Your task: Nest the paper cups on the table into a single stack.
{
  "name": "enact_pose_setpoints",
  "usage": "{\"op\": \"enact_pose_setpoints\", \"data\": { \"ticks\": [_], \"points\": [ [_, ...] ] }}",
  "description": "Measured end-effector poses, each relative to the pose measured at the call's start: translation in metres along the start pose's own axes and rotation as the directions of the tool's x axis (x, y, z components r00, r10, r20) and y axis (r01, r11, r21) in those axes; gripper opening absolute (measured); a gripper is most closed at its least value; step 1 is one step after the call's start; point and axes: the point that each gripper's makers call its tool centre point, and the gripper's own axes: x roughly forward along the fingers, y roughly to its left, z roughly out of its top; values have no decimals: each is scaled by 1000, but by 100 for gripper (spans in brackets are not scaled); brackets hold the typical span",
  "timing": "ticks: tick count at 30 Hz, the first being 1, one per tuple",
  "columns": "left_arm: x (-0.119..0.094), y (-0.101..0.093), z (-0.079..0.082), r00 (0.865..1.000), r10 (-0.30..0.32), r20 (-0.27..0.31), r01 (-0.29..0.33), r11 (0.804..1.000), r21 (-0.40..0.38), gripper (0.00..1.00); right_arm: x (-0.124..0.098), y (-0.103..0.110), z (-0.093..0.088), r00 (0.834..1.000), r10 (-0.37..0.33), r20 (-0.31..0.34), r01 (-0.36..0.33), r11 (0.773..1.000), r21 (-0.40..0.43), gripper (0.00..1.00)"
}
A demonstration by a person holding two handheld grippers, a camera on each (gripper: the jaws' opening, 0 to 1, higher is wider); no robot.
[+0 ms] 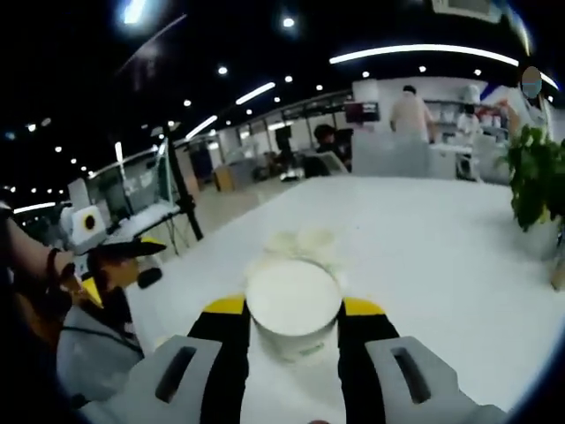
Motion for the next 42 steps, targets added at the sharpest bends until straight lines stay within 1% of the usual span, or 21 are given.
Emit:
{"op": "enact_pose_setpoints", "data": {
  "ticks": [3,9,12,16,21,24,28,32,34,37,42],
  "points": [
    [0,-4,-2,1000,-2,-13,2,1000,12,98,-6,5,4,1000,7,14,-6,1000,-19,35],
    [-2,-11,0,1000,-4,-14,4,1000,12,98,-15,12,10,999,18,49,-17,1000,-11,35],
    [-3,-13,1,1000,-2,-12,2,1000,18,98,-20,21,14,996,36,78,-36,999,-2,35],
    [-5,-15,-1,1000,2,-12,-2,1000,11,98,-23,29,16,994,54,93,-55,998,6,35],
    [-4,-21,1,1000,-4,-4,4,1000,5,98,-29,44,28,985,94,144,-99,995,29,35],
    [-5,-25,5,1000,-8,2,8,1000,6,98,-32,52,30,983,106,148,-111,993,28,35],
    [-5,-31,8,1000,-19,5,19,1000,15,97,-35,56,29,982,106,157,-113,993,37,35],
    [-4,-33,9,1000,-18,14,18,1000,6,97,-38,58,27,981,98,169,-111,991,69,35],
    [-4,-35,9,1000,-22,18,22,1000,0,96,-40,60,29,979,102,177,-117,990,79,35],
    [-4,-40,9,1000,-29,13,28,1000,12,96,-43,65,32,975,119,188,-134,988,70,35],
    [-6,-41,8,999,-27,19,27,1000,2,96,-48,69,41,966,128,225,-151,985,87,35]
  ]
}}
